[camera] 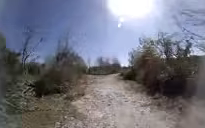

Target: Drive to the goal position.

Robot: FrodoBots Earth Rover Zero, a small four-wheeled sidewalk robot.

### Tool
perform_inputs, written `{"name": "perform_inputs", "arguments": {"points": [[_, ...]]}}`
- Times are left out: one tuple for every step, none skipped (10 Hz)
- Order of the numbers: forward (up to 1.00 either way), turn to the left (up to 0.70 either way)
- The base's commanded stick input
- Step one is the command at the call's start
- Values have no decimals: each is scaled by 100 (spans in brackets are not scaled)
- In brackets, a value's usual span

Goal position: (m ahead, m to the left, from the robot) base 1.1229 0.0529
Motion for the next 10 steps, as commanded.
{"name": "perform_inputs", "arguments": {"points": [[70, 0], [70, 0], [70, 0], [70, 0], [70, 0], [70, 0], [70, 0], [70, 0], [70, 0], [70, 0]]}}
